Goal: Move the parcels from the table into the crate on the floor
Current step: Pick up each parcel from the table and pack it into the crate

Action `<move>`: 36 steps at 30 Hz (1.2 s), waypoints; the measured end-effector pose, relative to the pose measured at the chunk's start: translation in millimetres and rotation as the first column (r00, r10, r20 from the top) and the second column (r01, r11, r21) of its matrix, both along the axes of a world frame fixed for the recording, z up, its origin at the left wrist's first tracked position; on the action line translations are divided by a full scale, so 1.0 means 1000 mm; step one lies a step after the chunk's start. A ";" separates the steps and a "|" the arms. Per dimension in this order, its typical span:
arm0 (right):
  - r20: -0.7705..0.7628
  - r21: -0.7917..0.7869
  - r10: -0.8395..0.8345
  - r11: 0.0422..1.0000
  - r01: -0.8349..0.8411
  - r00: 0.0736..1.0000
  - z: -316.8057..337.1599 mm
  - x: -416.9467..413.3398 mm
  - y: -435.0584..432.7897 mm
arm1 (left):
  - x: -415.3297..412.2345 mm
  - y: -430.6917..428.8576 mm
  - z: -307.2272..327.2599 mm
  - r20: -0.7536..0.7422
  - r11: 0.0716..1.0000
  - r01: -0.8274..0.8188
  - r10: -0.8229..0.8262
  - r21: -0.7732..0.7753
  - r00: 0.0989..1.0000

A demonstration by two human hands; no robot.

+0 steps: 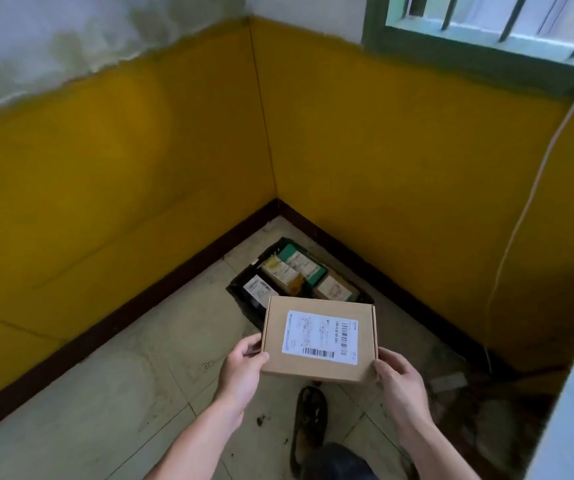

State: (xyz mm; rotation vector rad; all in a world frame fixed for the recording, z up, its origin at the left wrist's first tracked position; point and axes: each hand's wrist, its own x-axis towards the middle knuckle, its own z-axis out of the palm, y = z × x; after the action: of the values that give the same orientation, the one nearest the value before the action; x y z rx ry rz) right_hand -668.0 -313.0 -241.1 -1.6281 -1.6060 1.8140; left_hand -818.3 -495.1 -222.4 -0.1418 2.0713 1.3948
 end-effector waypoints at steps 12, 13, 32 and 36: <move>0.260 -0.210 -0.054 0.971 0.111 0.964 -0.104 -0.104 0.038 | -0.140 0.088 -0.125 0.279 0.934 0.297 -0.236 -0.201 0.931; 0.289 -0.223 -0.068 0.965 0.136 0.955 -0.117 -0.112 0.039 | -0.149 0.094 -0.140 0.297 0.925 0.326 -0.262 -0.194 0.918; 0.505 -0.351 -0.047 0.901 0.255 0.862 -0.347 -0.211 0.046 | -0.269 0.154 -0.393 0.463 0.694 0.694 -0.560 -0.189 0.687; 0.527 -0.373 -0.013 0.895 0.245 0.850 -0.355 -0.213 0.044 | -0.272 0.156 -0.403 0.471 0.601 0.775 -0.635 -0.195 0.612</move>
State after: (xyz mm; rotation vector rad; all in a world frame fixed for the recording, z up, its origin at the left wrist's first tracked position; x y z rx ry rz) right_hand -881.1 -268.7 -595.9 -2.5368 -1.2545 1.8499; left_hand -1090.1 -339.0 -625.4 0.2594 1.7401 0.4028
